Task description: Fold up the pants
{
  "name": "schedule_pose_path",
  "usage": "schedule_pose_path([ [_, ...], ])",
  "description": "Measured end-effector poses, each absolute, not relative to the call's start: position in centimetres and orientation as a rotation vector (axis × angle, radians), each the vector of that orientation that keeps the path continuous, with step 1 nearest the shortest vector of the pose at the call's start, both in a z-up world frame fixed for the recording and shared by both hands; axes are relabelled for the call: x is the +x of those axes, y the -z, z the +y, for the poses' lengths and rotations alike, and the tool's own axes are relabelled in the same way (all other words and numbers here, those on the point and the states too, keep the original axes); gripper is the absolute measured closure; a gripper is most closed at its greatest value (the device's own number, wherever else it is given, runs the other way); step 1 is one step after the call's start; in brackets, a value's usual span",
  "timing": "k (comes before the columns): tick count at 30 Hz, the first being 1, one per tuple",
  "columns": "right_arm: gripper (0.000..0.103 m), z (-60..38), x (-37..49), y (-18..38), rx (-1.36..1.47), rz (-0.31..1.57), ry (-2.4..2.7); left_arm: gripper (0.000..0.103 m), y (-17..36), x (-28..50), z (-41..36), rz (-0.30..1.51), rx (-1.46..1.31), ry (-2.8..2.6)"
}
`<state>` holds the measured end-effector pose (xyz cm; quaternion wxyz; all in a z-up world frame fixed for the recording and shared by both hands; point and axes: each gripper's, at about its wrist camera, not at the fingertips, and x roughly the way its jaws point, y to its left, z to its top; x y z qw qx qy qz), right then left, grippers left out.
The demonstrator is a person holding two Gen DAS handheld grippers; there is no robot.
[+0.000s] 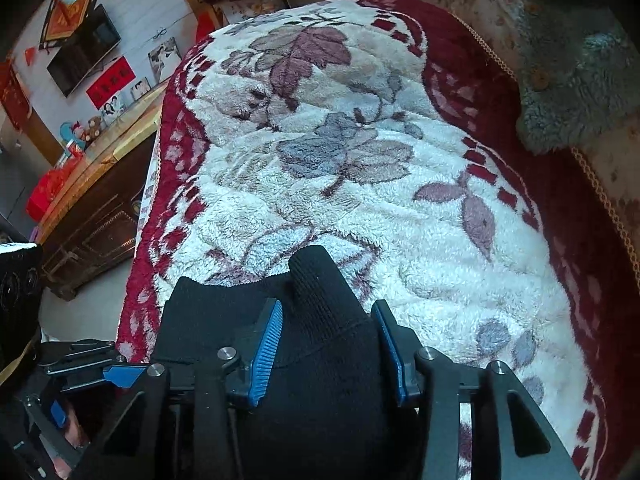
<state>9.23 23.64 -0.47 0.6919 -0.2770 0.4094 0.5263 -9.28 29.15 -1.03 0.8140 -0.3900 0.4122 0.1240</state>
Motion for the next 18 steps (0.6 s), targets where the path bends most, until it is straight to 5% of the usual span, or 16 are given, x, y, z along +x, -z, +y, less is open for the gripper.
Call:
schedule_pose_path([
  [4,0.063,23.6,8.9,0.4,-0.633,0.888,-1.174,0.033,1.0,-9.3,29.0,0.877,-0.823,-0.266],
  [10,0.083,22.9,8.5,-1.0,-0.607,0.837,-1.18,0.033,1.4,-9.4,29.4,0.848,-0.842,-0.254],
  [12,0.085,22.5,8.0,-1.7,-0.606,0.821,-1.19,0.05,1.3,-9.6,29.4,0.833,-0.824,-0.274],
  [13,0.086,22.4,7.6,-2.1,-0.608,0.808,-1.194,0.069,1.3,-9.7,29.5,0.834,-0.811,-0.289],
  [18,0.087,21.3,6.4,-3.9,-0.588,0.765,-1.203,0.086,0.3,-10.3,30.0,0.801,-0.822,-0.262],
])
